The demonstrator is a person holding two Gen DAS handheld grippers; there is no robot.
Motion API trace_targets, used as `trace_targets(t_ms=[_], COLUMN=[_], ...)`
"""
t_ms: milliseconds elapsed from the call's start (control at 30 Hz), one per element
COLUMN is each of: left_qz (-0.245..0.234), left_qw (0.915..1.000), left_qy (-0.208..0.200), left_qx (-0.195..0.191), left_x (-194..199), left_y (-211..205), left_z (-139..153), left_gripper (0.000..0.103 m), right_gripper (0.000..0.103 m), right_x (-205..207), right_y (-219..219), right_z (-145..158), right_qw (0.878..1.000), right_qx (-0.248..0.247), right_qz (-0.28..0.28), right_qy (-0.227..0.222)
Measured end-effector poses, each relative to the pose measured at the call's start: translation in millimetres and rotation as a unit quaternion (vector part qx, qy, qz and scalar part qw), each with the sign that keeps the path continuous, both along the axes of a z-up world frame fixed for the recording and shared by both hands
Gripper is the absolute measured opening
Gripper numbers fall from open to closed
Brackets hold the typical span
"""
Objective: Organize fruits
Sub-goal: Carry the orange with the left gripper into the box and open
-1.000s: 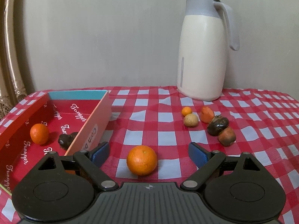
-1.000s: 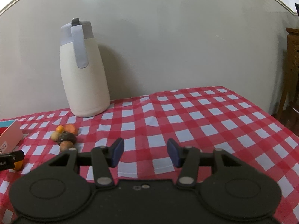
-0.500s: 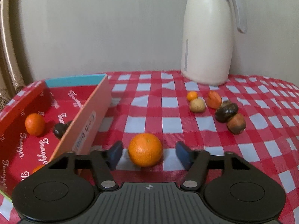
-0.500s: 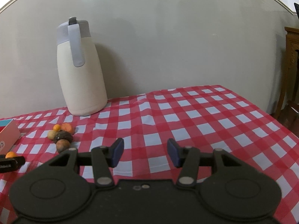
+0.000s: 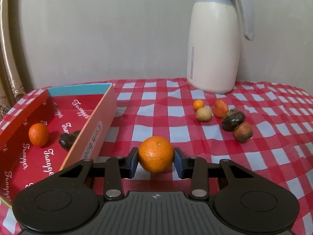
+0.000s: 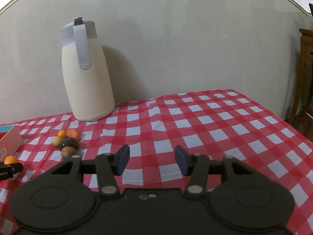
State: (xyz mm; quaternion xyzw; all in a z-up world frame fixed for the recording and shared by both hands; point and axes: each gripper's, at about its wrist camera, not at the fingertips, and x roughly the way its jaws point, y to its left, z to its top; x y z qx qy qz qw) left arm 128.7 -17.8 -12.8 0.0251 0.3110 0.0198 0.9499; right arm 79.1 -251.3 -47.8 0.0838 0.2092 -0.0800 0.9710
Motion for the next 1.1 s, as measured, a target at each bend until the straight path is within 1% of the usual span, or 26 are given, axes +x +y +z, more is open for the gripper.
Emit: trace_targets(t_ms=[200,533,800,1100], left_qz=[-0.001,0.006,0.026,0.059], left_qw=[0.9998,0.9992,0.9983,0.9965], left_qy=[-0.018,-0.037,-0.051,-0.059], left_qx=[-0.003,-0.009,-0.008,-0.005], left_x=[-13,-30,-41,-52], left_y=[6,23,46,82], left_z=[12,28,37,40], left_gripper=[0.039,0.039,0.039,0.039], right_gripper=[0.051,0.051,0.051,0.051], right_x=[4,6,8,12], right_y=[4,17,31,52], right_z=[-2,-2,-2,-2], right_qw=[1.0,1.0,0.999,0.999], right_qx=[0.013,0.011,0.009,0.009], right_qz=[0.008,0.022,0.034,0.053], right_qy=[0.004,0.004,0.003,0.003])
